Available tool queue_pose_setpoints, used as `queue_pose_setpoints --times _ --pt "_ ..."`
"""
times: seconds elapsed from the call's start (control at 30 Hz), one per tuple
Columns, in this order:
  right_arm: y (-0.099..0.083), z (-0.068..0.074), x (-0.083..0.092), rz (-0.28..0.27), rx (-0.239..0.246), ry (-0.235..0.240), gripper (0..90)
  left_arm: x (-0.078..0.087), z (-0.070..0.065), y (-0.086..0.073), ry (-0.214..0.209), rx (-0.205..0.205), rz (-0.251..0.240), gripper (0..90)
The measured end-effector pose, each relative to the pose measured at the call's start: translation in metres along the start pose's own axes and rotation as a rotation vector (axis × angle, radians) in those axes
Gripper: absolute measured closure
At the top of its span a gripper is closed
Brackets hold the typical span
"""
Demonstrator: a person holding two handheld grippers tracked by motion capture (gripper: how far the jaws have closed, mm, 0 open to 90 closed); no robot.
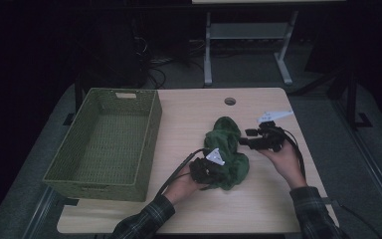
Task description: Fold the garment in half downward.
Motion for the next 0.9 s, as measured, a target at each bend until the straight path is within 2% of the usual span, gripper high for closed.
queue_pose_setpoints --times 0.03,0.07,0.1,0.2,0.27,0.3,0.37,0.43,0.5,0.6,0.63,0.77,0.9 --pt "0.007 -0.004 -0.007 0.01 0.005 -0.005 46.7 -0.001 -0.001 0.0 -0.004 0.014 -0.012 88.3" --pt "0.017 -0.009 -0.015 0.024 0.002 -0.015 46.9 0.0 -0.001 0.001 -0.003 0.009 -0.003 87.3" --pt "0.024 -0.014 -0.022 0.032 0.006 -0.018 47.2 0.0 -0.002 0.001 -0.001 0.015 -0.018 86.5" --pt "0.043 -0.026 -0.042 0.058 0.004 -0.012 48.2 0.004 -0.003 0.004 -0.004 0.01 -0.024 81.5" --pt "0.053 -0.035 -0.058 0.08 -0.004 -0.013 49.4 0.009 -0.004 0.007 0.005 0.003 -0.039 76.0" --pt "0.053 -0.035 -0.058 0.08 -0.004 -0.013 49.4 0.013 -0.005 0.009 0.01 -0.003 -0.045 76.0" --pt "0.058 -0.041 -0.069 0.104 -0.006 -0.007 49.4 0.02 -0.004 0.013 0.023 -0.014 -0.064 74.2" --pt "0.06 -0.043 -0.074 0.092 0.002 -0.018 52.0 0.026 -0.002 0.016 0.035 -0.015 -0.083 73.0" --pt "0.059 -0.045 -0.079 0.087 -0.012 -0.015 54.4 0.031 0.002 0.019 0.045 -0.015 -0.099 71.6" --pt "0.058 -0.049 -0.087 0.133 -0.011 -0.017 59.3 0.034 0.007 0.024 0.063 -0.011 -0.116 69.5" --pt "0.059 -0.049 -0.089 0.134 -0.006 -0.017 65.2 0.033 0.01 0.025 0.067 -0.014 -0.119 68.9" --pt "0.064 -0.048 -0.091 0.14 0.006 -0.011 82.2 0.027 0.015 0.032 0.071 -0.017 -0.127 67.4" --pt "0.066 -0.044 -0.086 0.13 0.005 0.011 85.8 0.01 0.021 0.031 0.052 -0.009 -0.1 67.0"
Point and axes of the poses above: each handheld gripper's, and its own axes: x roughly backward along the jaws, y roughly out of its top, z roughly to its left, the point moved 2 cm from there along -x, roughly forward along the jaws, and after that the axes turned 2 degrees about z, right-handed, at the moved point
